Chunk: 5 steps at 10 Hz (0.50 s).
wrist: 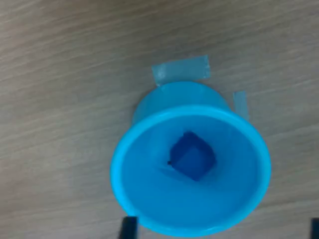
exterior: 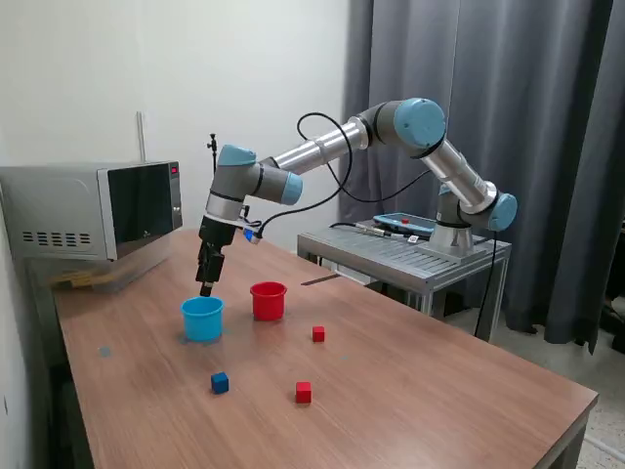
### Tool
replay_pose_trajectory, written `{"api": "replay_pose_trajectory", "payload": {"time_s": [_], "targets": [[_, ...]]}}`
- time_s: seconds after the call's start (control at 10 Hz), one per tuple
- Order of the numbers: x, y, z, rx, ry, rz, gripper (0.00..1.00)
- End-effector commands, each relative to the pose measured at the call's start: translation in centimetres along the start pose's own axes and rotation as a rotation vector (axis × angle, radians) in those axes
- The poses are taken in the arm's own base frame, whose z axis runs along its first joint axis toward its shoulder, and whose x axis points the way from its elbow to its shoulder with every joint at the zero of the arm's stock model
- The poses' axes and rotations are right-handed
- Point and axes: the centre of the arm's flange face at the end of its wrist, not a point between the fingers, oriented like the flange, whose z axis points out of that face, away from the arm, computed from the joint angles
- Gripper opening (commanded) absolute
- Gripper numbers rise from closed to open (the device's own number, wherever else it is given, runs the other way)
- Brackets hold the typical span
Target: Place red objects in the red bin, and blue objects in the blue bin.
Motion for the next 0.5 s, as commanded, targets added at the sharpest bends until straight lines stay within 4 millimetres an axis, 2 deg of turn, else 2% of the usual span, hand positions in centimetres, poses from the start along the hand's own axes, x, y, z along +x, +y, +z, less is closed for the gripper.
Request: {"api": "replay_pose_trajectory", "payload": {"time_s": [0.0,0.2,0.3,0.4], "targets": [[0.2,0.4,-0.7,-0.013,0.011,-0.001,1.0],[2.3,0.1,-1.1,-0.014,0.056,-0.021,1.0],[4.1,-0.1,-1.5,-0.021,0.065,-0.039,1.0],[6.8,-0.4,-2.2,-0.031,0.09,-0.07,1.0]]}}
